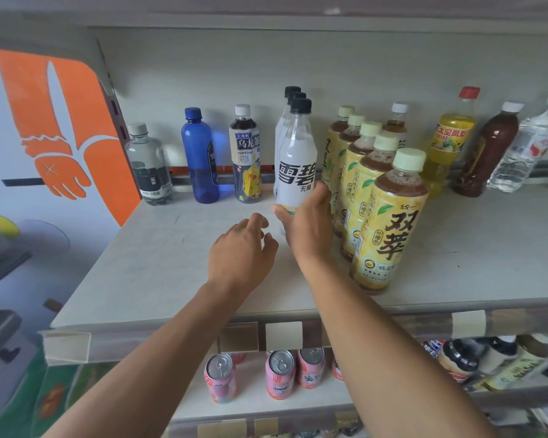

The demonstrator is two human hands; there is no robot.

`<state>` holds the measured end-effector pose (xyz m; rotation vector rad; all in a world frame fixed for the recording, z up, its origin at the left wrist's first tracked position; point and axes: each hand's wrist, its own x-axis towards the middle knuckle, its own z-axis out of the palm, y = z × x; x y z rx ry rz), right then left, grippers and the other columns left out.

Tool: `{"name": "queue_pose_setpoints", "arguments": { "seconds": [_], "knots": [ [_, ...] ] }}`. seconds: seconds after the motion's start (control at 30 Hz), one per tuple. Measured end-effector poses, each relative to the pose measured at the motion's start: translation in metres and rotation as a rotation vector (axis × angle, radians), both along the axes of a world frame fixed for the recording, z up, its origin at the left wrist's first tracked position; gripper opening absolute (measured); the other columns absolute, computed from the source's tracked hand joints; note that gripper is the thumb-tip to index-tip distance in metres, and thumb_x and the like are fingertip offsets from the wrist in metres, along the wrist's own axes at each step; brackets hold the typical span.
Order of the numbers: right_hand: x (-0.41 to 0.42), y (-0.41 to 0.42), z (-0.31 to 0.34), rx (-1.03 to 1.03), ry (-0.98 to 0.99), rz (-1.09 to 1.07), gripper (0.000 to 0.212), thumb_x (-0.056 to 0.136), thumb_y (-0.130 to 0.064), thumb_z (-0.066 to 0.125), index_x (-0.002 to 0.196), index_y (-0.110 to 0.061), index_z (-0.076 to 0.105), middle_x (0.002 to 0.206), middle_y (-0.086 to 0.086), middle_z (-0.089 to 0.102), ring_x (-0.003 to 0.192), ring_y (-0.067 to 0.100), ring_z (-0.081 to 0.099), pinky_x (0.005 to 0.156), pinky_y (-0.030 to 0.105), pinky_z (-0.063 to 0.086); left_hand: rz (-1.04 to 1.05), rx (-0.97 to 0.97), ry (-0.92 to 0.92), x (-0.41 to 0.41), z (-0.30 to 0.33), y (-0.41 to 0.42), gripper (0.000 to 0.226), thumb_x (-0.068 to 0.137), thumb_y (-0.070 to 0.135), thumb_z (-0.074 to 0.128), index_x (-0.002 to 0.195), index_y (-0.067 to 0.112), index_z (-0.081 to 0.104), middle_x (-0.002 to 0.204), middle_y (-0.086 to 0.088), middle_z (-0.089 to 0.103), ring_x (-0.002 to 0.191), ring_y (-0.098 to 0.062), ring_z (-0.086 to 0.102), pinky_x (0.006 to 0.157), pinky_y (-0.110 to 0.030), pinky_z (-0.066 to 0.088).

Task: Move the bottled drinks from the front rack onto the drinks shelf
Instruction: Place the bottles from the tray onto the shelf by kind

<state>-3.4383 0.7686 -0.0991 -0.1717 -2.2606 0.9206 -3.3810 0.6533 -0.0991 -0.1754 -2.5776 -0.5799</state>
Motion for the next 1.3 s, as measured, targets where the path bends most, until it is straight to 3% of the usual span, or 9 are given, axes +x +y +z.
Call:
{"name": "queue_pose_setpoints", "arguments": {
  "seconds": [0.53, 0.7, 0.87, 1.13, 1.3],
  "knots": [
    [0.005, 0.003, -0.003, -0.008, -0.074, 0.041, 0.081, 0.077, -0.038, 0.079, 0.135, -0.005, 0.033, 0.132, 0.015, 0.049, 0.116, 0.036, 0.054, 0.08, 0.038, 0.047, -0.003, 0.002, -0.005, 0.001, -0.002, -0.001, 0.027, 0.096, 0.031, 0.046, 0.12, 0.02, 0.053, 0.107, 0.004, 0.068, 0.095, -0.02, 0.063, 0.071, -0.032, 0.05],
    [0.014, 0.006, 0.0, 0.029, -0.174, 0.045, 0.072, 0.082, -0.037, 0.076, 0.132, -0.006, 0.034, 0.131, 0.015, 0.051, 0.117, 0.034, 0.053, 0.075, 0.034, 0.04, -0.012, 0.01, -0.002, 0.004, -0.001, -0.003, 0.029, 0.097, 0.03, 0.046, 0.122, 0.019, 0.053, 0.109, 0.003, 0.068, 0.096, -0.021, 0.063, 0.073, -0.033, 0.051],
    [0.032, 0.007, 0.006, 0.039, -0.283, 0.051, 0.07, 0.083, -0.037, 0.075, 0.13, -0.004, 0.037, 0.132, 0.017, 0.053, 0.121, 0.033, 0.052, 0.084, 0.036, 0.043, -0.017, 0.015, -0.015, 0.006, 0.001, -0.005, 0.029, 0.097, 0.03, 0.046, 0.123, 0.019, 0.052, 0.112, 0.001, 0.068, 0.097, -0.023, 0.063, 0.074, -0.034, 0.05],
    [0.089, 0.005, 0.016, 0.111, -0.277, 0.058, 0.049, 0.091, -0.036, 0.063, 0.131, -0.012, 0.045, 0.132, 0.008, 0.051, 0.12, 0.029, 0.051, 0.081, 0.034, 0.039, -0.084, 0.052, 0.084, 0.025, 0.014, -0.014, 0.027, 0.095, 0.028, 0.05, 0.119, 0.017, 0.056, 0.105, 0.001, 0.069, 0.095, -0.024, 0.063, 0.071, -0.034, 0.048],
    [0.137, 0.019, 0.03, 0.144, -0.198, 0.119, 0.037, 0.094, -0.036, 0.058, 0.124, -0.015, 0.055, 0.125, 0.002, 0.058, 0.112, 0.022, 0.057, 0.086, 0.036, 0.048, -0.167, 0.065, 0.162, 0.06, 0.024, -0.016, 0.025, 0.094, 0.029, 0.054, 0.117, 0.018, 0.058, 0.104, 0.002, 0.068, 0.095, -0.021, 0.064, 0.069, -0.034, 0.05]
  ]
}}
